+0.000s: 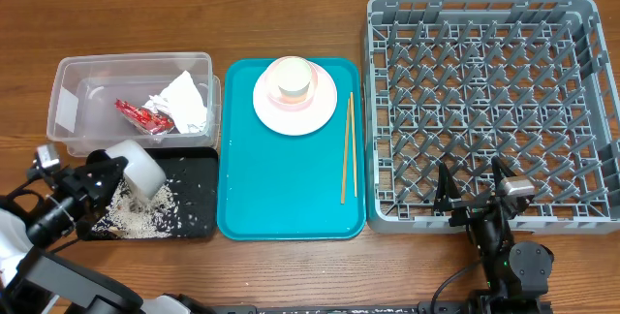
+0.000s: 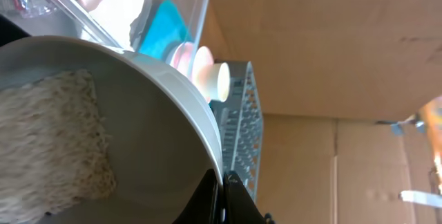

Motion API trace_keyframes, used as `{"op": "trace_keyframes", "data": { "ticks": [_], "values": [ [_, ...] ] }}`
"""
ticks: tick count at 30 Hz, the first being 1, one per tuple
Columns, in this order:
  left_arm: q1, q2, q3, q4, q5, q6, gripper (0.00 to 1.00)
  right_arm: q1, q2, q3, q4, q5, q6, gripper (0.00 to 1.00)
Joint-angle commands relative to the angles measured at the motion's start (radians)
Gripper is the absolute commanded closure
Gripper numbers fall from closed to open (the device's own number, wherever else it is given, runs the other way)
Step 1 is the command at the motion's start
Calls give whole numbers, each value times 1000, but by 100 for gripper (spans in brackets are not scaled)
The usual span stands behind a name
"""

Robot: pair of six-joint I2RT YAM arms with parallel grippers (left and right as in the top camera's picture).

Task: Sort waste into correct bins and load items into the dishwasher
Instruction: 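Keep tilting the bowl to empty remaining rice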

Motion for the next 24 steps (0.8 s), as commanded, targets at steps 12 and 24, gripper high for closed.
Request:
{"op": "trace_keyframes", "data": {
  "ticks": [12,24],
  "values": [
    [119,-24,-4,-36,91,64,96,-3,-10,-11,6,5,3,0],
    [119,-24,-4,-62,116,67,96,-3,-10,-11,6,5,3,0]
  ]
}}
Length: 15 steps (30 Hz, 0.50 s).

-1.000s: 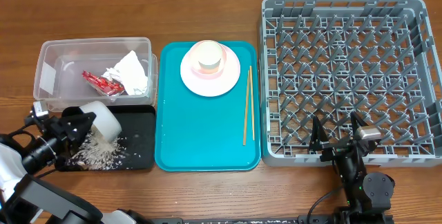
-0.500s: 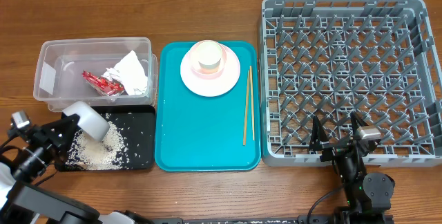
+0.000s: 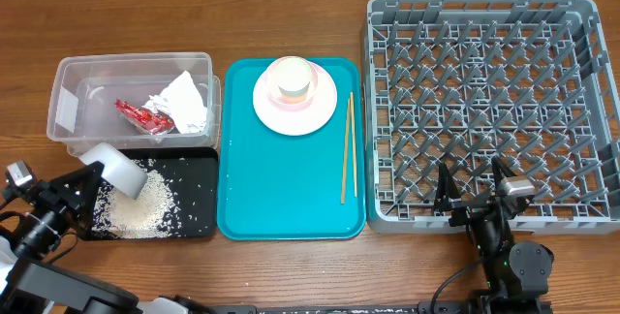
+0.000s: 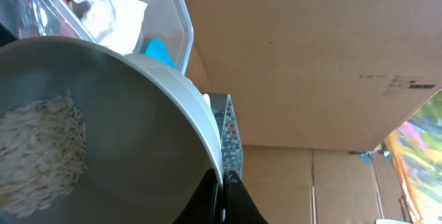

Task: Sort waste into correct bins and load items into the dishwasher
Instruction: 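Keep tilting the bowl to empty remaining rice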

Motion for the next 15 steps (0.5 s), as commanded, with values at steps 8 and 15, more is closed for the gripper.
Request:
{"op": "trace_keyframes", "data": {
  "ticks": [8,15],
  "values": [
    [4,-24,-4,-40,46,46,96,-3,-10,-11,6,5,3,0],
    [4,-24,-4,-61,57,62,96,-3,-10,-11,6,5,3,0]
  ]
}}
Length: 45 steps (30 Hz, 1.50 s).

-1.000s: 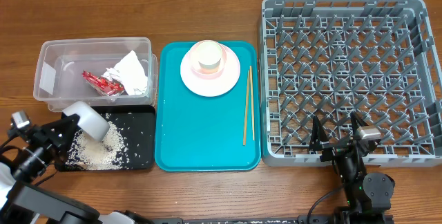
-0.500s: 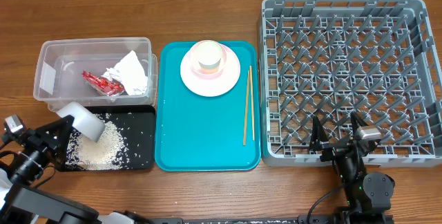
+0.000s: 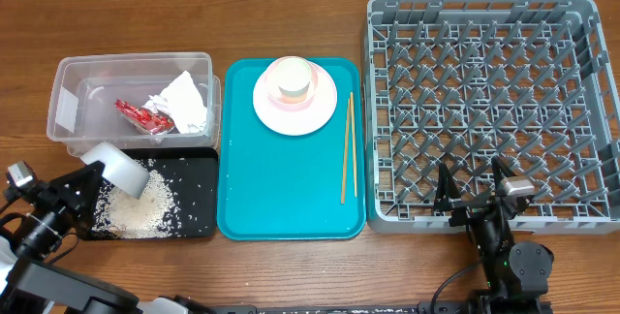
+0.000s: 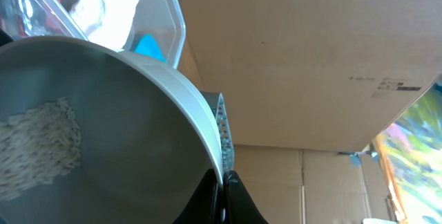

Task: Sort waste into correct bins and load items into the dishwasher
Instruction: 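Keep tilting the bowl to empty remaining rice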

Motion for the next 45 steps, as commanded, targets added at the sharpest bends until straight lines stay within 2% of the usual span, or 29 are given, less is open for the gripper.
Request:
{"op": "trace_keyframes", "data": {
  "ticks": [1,14,16,18,21,29,32,40,45],
  "values": [
    [4,-24,-4,0,37,39,96,-3,-10,-11,6,5,3,0],
    [2,-24,-4,-21,63,37,96,-3,-10,-11,6,5,3,0],
    [2,-24,-4,-83,79,76,96,-3,-10,-11,6,5,3,0],
    [2,-24,-4,-71,104,132,96,-3,-10,-11,6,5,3,0],
    [2,-22,-4,-35,67,45,96,-3,-10,-11,6,5,3,0],
    [-3,-22,-4,-33,106,93,96,-3,-10,-11,6,5,3,0],
    [-8,-22,-4,-11,85,25,96,-3,-10,-11,6,5,3,0],
    [-31,-22,-4,20,81,26,96,-3,-10,-11,6,5,3,0],
    [-36,-23,10,19,17,25,96,-3,-10,-11,6,5,3,0]
  ]
}}
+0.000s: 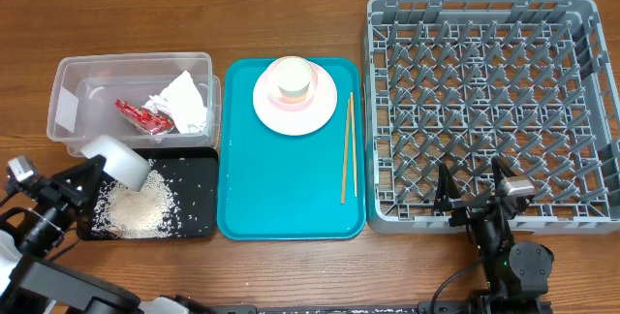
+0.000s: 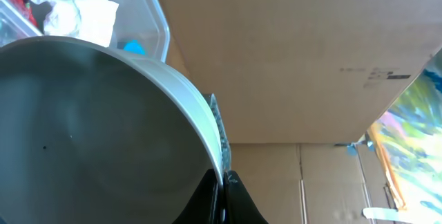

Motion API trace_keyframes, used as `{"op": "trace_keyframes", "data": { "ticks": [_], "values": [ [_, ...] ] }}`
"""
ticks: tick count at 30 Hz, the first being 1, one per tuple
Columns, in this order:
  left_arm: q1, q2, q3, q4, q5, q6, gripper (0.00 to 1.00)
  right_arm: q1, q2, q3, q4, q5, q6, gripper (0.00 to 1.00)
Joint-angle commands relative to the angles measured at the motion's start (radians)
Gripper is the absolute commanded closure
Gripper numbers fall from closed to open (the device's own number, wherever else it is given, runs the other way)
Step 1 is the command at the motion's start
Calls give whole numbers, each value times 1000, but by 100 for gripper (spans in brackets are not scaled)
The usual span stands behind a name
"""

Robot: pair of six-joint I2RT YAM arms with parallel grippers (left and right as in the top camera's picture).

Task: Sort waste into correct bins and load items into the dishwasher
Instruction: 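Keep tilting the bowl to empty remaining rice, then carry the emptied grey bowl right onto the teal tray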

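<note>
My left gripper is shut on the rim of a white bowl, tipped on its side over the black tray. A heap of rice lies in that tray. In the left wrist view the bowl's inside shows bare, and the fingers pinch its rim. A cup stands on a pink plate on the teal tray, beside chopsticks. The grey dishwasher rack is at the right. My right gripper rests open at the rack's front edge.
A clear plastic bin behind the black tray holds a red wrapper and crumpled white paper. Brown cardboard fills the background of the left wrist view.
The last of the rice has left the bowl; its inside now shows bare. The bowl has tipped a little further. The right arm has not moved.
The bowl was held tilted over the black tray with a thick slab of rice inside. Later it sat lower and further left with less rice in it, then less still. Now the bowl is bare inside and the rice lies heaped in the tray.
</note>
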Motion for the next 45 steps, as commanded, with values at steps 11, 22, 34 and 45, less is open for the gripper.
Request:
{"op": "trace_keyframes", "data": {
  "ticks": [11,22,34,45],
  "values": [
    [-140,-26,221,-83,-131,-117,96,-3,-10,-11,6,5,3,0],
    [-637,-28,435,85,-548,-545,96,-3,-10,-11,6,5,3,0],
    [-1465,0,436,230,-1350,-975,96,-3,-10,-11,6,5,3,0],
    [-1864,223,431,237,-1688,-1140,96,-3,-10,-11,6,5,3,0]
  ]
}}
